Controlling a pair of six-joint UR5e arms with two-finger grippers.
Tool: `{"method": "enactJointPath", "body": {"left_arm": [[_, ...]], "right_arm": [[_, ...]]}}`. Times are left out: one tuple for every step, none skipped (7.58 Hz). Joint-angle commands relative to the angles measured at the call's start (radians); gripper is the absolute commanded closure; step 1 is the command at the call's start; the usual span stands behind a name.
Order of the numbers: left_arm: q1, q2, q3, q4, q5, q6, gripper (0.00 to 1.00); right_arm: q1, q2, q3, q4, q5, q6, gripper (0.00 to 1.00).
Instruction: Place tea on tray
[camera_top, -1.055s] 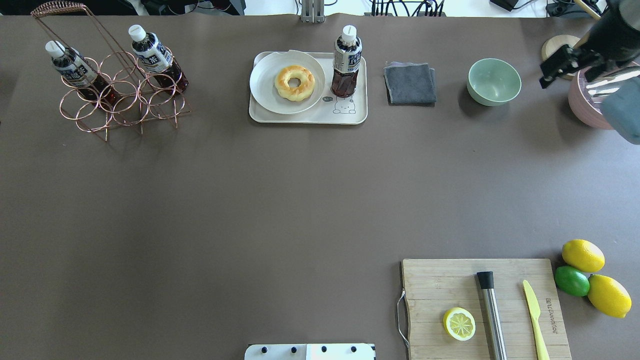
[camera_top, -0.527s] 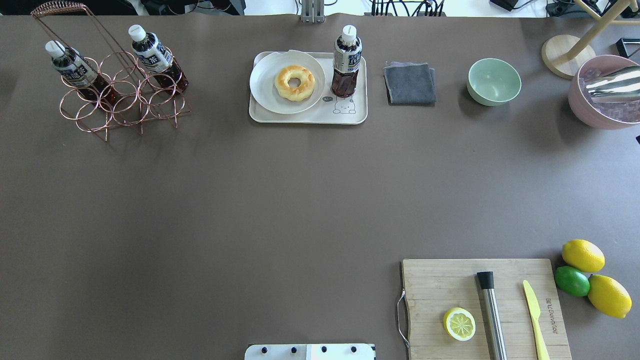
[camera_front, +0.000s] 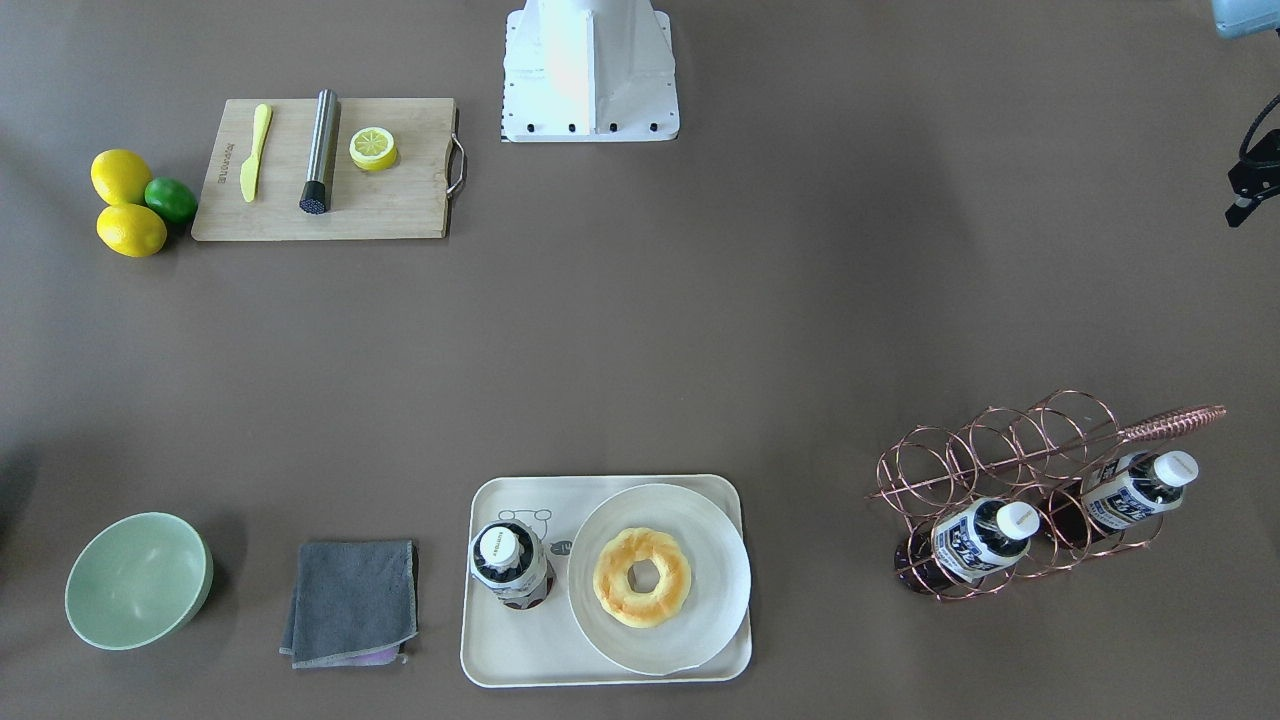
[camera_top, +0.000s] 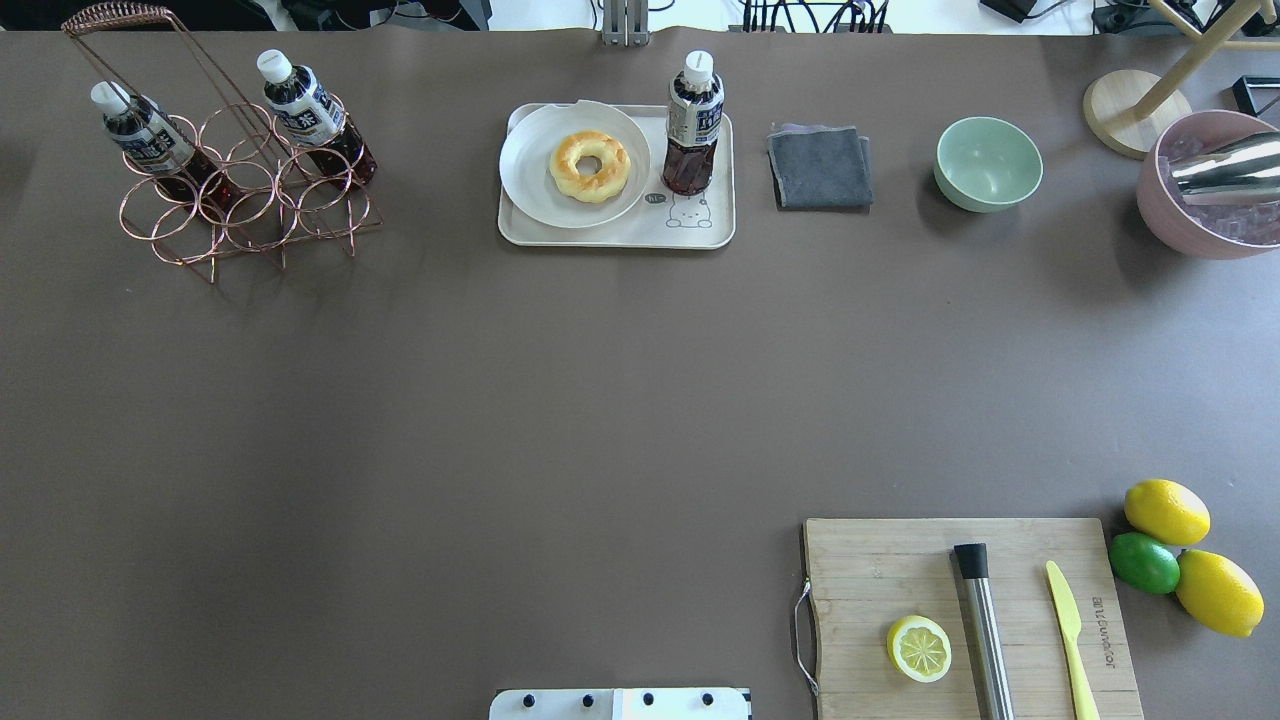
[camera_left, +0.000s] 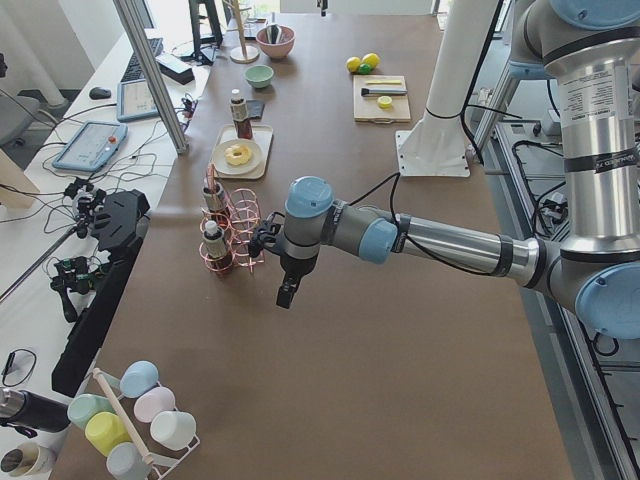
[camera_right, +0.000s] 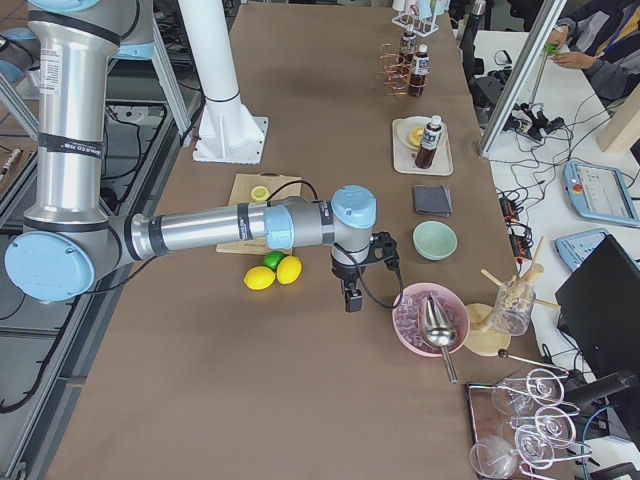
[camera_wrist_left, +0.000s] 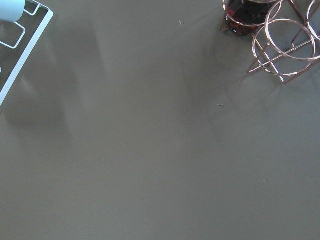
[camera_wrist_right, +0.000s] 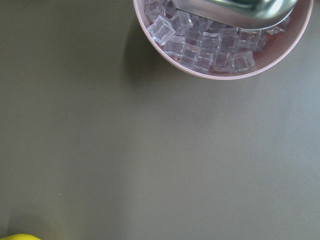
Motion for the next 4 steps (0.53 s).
{"method": "enactJointPath", "body": {"left_arm": [[-0.034, 0.002, 0.027, -0.013, -0.064, 0.048, 0.03], [-0.034, 0.006, 0.025, -0.021, -0.078, 0.052, 0.03], [-0.034, -0.004, 0.030, -0.018, -0.087, 0.054, 0.03], [-0.034, -0.004, 0.027, -0.019, -0.086, 0.054, 0.03]], "right_arm": [[0.019, -0.019, -0.019, 0.000, 0.002, -0.041, 0.00], [0.028, -0.025, -0.016, 0.000, 0.005, -0.043, 0.00], [0.029, -0.024, -0.021, 0.000, 0.017, -0.041, 0.00], [0.029, -0.024, -0.018, 0.002, 0.019, -0.043, 0.00]]}}
